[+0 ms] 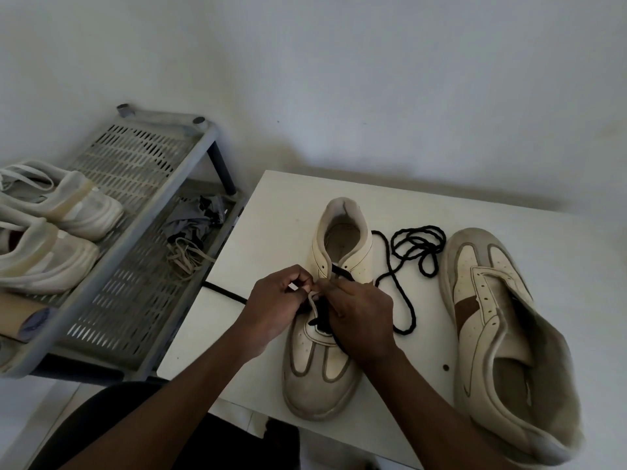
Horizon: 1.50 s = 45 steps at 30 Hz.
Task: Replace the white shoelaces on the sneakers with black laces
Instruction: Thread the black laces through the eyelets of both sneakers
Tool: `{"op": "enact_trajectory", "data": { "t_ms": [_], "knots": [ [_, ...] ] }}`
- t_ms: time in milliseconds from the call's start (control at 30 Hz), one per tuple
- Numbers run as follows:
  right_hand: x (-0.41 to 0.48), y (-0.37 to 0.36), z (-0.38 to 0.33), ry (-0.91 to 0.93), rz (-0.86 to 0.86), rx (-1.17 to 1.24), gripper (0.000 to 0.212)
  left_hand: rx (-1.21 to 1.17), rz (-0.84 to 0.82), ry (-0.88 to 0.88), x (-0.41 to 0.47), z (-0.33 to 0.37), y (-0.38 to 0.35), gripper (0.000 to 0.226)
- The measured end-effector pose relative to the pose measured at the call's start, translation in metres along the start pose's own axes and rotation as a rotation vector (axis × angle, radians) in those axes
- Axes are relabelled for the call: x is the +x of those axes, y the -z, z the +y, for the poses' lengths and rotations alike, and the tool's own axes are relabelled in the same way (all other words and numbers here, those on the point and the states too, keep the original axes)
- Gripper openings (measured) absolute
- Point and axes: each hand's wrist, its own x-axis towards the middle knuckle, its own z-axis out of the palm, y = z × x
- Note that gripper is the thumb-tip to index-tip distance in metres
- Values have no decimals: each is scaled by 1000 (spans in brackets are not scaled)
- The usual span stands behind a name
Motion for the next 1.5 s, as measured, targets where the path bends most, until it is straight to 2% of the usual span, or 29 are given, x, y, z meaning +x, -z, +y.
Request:
{"op": "enact_trajectory", "data": {
  "t_ms": [167, 533, 700, 900, 1000, 1100, 1200, 1267, 1333, 1433, 1500],
  "knots": [
    [-2, -1, 1, -37, -9, 21, 13, -64, 36, 30, -2, -1, -3, 24],
    [0, 0, 1, -51, 15, 62, 12, -138, 52, 56, 0, -4, -4, 28],
    [1, 3, 4, -55, -30, 99, 18, -93, 31, 30, 1, -4, -2, 24],
    [14, 13, 16, -129, -189, 332, 17, -40, -34, 1, 4, -3, 5, 17],
    [25, 23, 19, -204, -360, 411, 20, 8, -112, -71, 5, -3, 11, 14],
    [32, 33, 23, -274, -525, 503, 26, 177, -97, -227, 7, -4, 13, 14],
    [34, 43, 19, -359, -508, 546, 26, 308, -47, -389, 6, -3, 10, 17],
    [37, 48, 12, -391, -453, 505, 15, 402, -60, -458, 7, -4, 9, 18],
    [39, 48, 5, -433, -515, 421, 5, 443, -80, -460, 7, -5, 9, 18],
    [38, 43, -4, -438, -681, 210, 12, 473, -134, -430, 7, -7, 12, 19],
    [36, 39, -9, -401, -700, 107, 18, 471, -167, -416, 7, -8, 12, 19]
  ]
}}
